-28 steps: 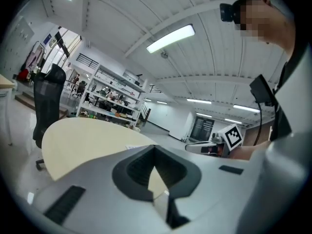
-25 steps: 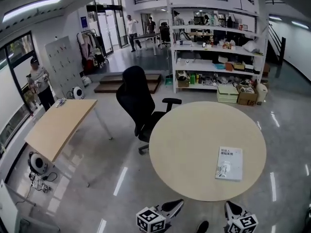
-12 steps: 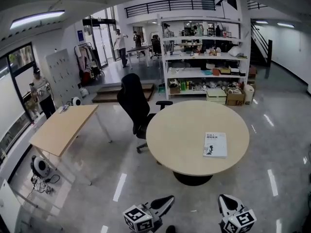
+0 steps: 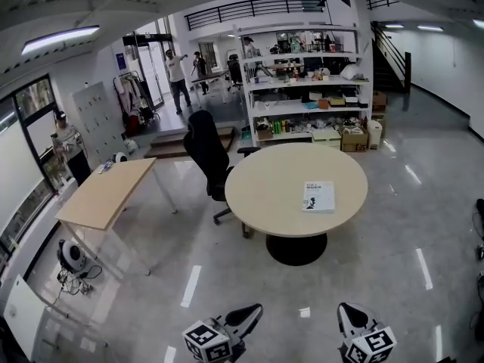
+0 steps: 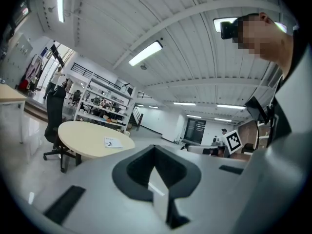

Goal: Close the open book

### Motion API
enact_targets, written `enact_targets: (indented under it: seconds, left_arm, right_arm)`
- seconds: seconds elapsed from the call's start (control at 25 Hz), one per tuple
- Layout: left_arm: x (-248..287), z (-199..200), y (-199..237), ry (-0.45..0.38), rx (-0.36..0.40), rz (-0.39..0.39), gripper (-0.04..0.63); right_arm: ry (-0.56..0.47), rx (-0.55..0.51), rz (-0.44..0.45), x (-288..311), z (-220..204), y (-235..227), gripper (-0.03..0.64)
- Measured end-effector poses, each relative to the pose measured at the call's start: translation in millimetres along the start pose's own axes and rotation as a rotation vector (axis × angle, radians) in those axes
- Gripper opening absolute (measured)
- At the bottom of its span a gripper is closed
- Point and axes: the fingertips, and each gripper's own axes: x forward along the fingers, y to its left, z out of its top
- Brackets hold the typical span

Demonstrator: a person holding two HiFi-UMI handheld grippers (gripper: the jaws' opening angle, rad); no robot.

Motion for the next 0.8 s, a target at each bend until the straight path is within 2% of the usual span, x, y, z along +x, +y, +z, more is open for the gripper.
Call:
enact_targets:
  seconds: [0.2,0.36,0.56,0.8]
  left_arm:
    - [-59.1,-24.5,-32.4,0.007,0.022,-0.023,-0.014]
    - [-129.2,-54.0,-58.5,0.003,0.005,-0.053,-0.014]
    - [-209.1,-83.0,-92.5,0.047,0.005,-0.129,-0.014]
    - [-274.4,-92.5,-127.6,0.034,-0.010,-0.119,-0.014]
  right_arm:
    - [-0.033,0.011,-0.022,-39.7,-17.1,45.1,-0.002]
    - [-0.025,-0.008,-0.054,-81.8,-45.5,109.3,-0.002]
    - [0.016,0.008,-0.083,-130.5,-77.4,189.9,-0.002]
    - [0.025,-0.043,-0.070,-185.3,-83.4,256.4,-0.002]
